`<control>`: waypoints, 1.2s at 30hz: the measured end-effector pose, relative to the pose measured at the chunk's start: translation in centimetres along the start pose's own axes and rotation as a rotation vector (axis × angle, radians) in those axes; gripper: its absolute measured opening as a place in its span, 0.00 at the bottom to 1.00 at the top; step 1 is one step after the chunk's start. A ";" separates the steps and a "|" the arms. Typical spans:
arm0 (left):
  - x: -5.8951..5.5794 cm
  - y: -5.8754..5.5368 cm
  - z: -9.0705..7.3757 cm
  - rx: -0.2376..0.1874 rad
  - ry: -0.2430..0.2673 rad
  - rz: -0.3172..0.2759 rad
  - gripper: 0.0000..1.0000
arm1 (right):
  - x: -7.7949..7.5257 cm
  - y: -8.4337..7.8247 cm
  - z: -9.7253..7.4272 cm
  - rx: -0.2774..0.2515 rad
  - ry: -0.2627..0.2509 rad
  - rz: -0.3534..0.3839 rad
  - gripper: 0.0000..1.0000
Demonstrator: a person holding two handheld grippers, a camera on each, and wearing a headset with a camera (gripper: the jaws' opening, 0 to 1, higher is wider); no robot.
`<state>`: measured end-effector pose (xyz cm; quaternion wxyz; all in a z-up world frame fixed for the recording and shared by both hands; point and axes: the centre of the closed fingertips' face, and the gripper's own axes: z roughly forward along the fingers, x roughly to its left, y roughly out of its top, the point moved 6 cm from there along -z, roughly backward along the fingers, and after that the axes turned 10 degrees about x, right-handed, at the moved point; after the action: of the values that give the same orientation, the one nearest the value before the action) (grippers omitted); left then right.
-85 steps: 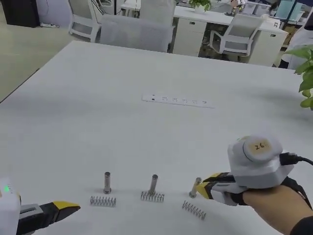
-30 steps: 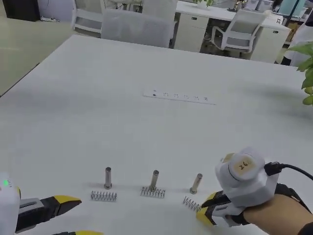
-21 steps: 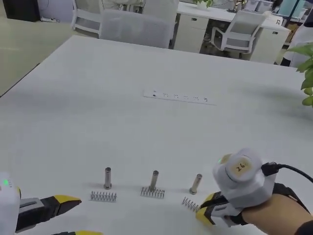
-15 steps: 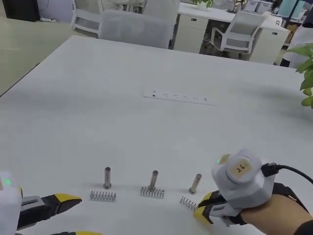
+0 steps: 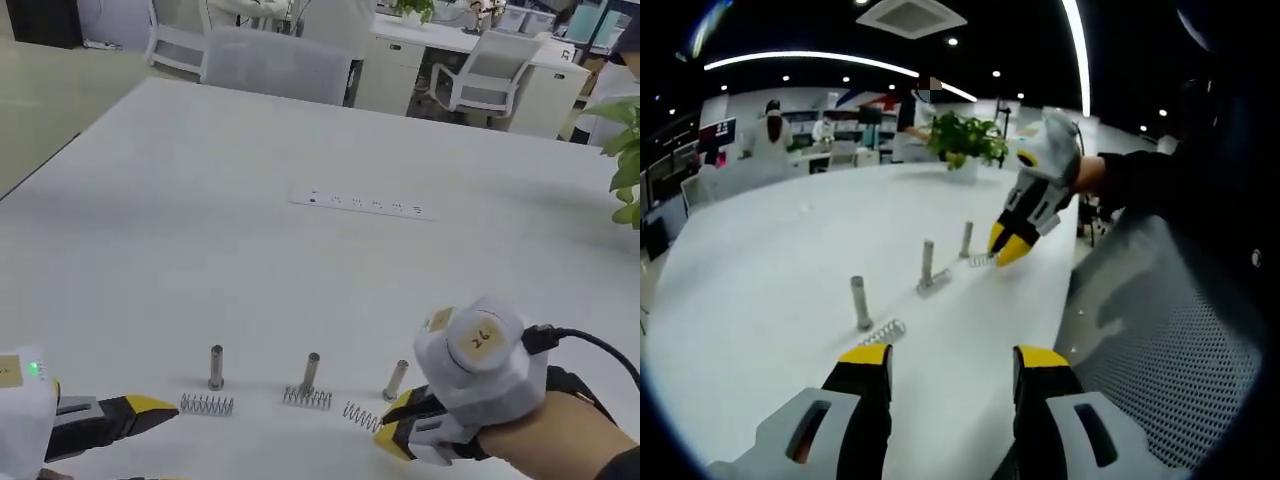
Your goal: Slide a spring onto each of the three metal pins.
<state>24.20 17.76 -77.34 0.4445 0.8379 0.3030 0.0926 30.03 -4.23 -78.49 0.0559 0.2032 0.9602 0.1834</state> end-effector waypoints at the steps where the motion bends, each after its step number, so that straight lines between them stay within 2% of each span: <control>1: 0.1 0.1 0.0 -0.001 -0.002 0.004 0.42 | 0.2 0.4 -0.1 -0.002 0.001 -0.014 0.07; 9: 0.8 1.2 -0.3 -0.008 -0.022 0.051 0.42 | 1.0 2.1 -0.6 -0.011 0.013 -0.080 0.07; 20: 0.3 2.9 0.5 -0.038 -0.069 0.098 0.40 | 2.6 4.5 -1.3 -0.032 0.030 -0.163 0.07; 29: 0.3 3.4 1.0 -0.049 -0.084 0.119 0.35 | 3.7 6.1 -1.5 -0.035 0.037 -0.223 0.07; 36: -0.1 3.7 1.5 -0.050 -0.100 0.139 0.31 | 4.7 6.9 -1.5 -0.049 0.067 -0.266 0.07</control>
<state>26.33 15.18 -75.26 0.4723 0.8492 0.2189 0.0888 27.99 3.07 -74.67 0.0527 0.0666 0.9752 0.2042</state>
